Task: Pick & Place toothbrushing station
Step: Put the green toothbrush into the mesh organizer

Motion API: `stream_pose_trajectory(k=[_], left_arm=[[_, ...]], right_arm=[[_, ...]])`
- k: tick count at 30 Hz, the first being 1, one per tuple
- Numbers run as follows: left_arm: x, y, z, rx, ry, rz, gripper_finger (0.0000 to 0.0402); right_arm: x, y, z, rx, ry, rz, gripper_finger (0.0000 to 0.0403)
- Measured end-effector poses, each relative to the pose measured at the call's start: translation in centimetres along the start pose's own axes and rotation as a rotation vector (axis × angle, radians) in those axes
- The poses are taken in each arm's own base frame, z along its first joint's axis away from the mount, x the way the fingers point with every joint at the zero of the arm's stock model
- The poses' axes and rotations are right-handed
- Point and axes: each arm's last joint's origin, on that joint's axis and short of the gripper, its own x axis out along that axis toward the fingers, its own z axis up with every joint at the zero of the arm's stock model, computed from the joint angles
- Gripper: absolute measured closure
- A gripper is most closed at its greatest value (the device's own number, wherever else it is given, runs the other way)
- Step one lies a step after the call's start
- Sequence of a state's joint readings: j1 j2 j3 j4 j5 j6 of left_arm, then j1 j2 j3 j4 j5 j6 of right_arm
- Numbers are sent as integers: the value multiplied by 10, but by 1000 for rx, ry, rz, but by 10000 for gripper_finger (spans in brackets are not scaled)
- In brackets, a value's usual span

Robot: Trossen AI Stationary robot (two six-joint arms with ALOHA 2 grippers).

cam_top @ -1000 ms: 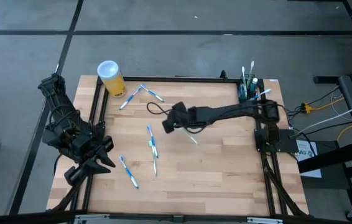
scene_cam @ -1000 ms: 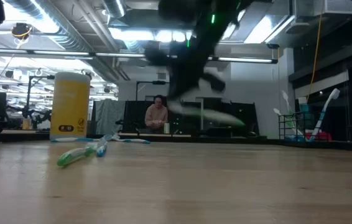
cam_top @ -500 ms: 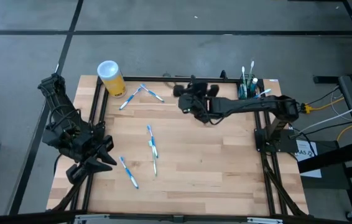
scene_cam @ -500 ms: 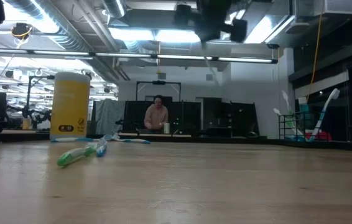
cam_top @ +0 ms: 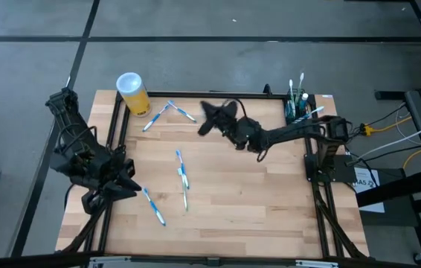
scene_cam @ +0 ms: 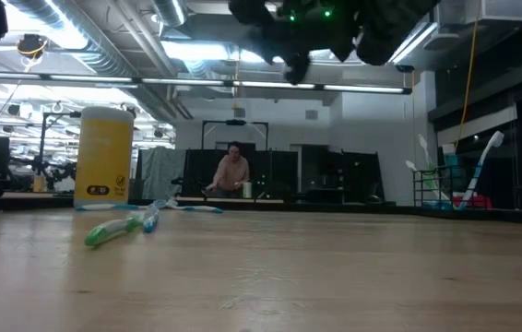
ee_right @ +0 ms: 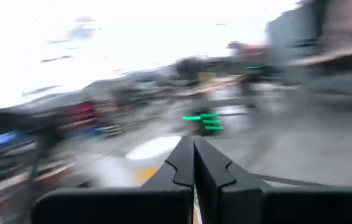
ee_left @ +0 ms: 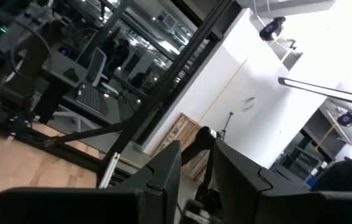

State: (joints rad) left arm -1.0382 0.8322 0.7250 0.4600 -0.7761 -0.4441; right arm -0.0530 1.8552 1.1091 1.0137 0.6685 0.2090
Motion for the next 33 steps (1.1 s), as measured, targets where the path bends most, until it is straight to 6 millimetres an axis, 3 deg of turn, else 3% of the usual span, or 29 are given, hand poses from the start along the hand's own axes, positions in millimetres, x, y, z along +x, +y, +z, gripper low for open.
stream_pose_trajectory(k=[4, 9, 14, 19, 27, 33], left_arm=[[-1, 1, 3, -5, -17, 19, 311], [-1, 1, 3, -11, -29, 47, 311], [-1, 3, 4, -13, -57, 103, 311], [0, 4, 3, 2, -83, 159, 311], [12, 9, 2, -12, -152, 216, 311], [25, 14, -3, -50, -205, 246, 311]], right_arm=[[23, -6, 10, -43, 49, 307, 403], [55, -29, 26, -194, 136, 301, 403], [87, -73, 49, -294, 166, 87, 403], [103, -124, 62, -341, 156, -155, 403], [107, -199, 80, -526, 181, -663, 403], [97, -239, 97, -517, 130, -798, 403]])
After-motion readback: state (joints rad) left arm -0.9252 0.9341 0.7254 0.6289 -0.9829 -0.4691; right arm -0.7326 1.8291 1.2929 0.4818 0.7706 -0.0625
